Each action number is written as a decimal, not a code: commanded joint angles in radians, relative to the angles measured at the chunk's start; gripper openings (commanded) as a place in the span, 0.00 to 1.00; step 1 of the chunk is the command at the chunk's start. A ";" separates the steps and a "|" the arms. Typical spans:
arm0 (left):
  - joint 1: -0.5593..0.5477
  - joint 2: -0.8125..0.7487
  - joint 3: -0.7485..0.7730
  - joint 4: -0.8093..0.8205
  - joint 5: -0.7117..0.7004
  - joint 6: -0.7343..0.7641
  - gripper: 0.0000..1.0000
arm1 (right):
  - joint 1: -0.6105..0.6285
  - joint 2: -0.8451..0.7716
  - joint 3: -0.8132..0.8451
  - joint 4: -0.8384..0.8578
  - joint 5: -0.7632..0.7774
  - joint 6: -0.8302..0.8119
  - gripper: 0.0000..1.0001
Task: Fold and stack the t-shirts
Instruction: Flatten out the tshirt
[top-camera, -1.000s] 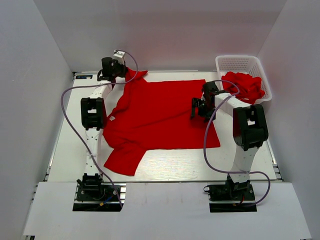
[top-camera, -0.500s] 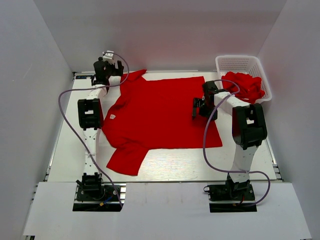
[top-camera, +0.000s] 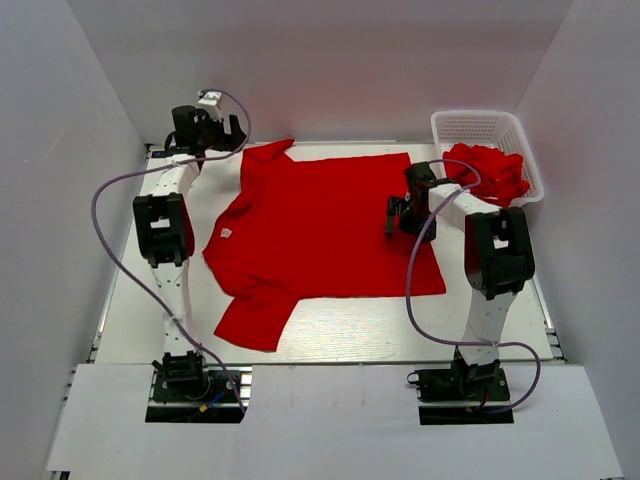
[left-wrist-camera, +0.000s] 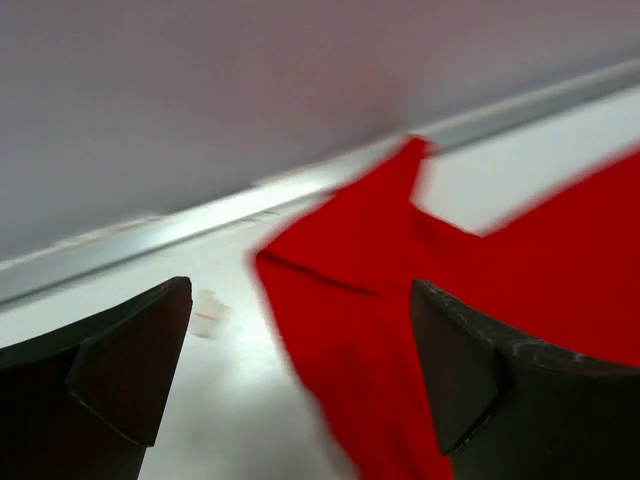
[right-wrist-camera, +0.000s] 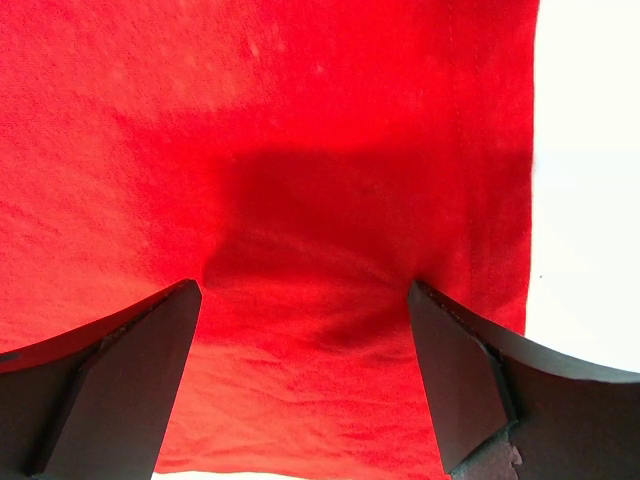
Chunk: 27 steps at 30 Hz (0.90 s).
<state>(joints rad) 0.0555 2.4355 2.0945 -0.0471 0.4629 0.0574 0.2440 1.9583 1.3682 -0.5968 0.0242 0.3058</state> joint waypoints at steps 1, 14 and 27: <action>-0.049 -0.206 -0.148 -0.045 0.258 -0.054 1.00 | -0.006 -0.053 -0.026 -0.015 0.020 0.006 0.90; -0.114 -0.277 -0.373 -0.169 0.076 -0.091 1.00 | -0.009 -0.082 -0.058 -0.011 0.045 0.042 0.90; -0.091 -0.121 -0.332 -0.160 0.022 -0.125 1.00 | -0.018 -0.065 -0.054 -0.020 0.048 0.049 0.90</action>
<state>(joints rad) -0.0299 2.2589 1.7184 -0.2020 0.4675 -0.0608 0.2356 1.9209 1.3128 -0.5976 0.0532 0.3416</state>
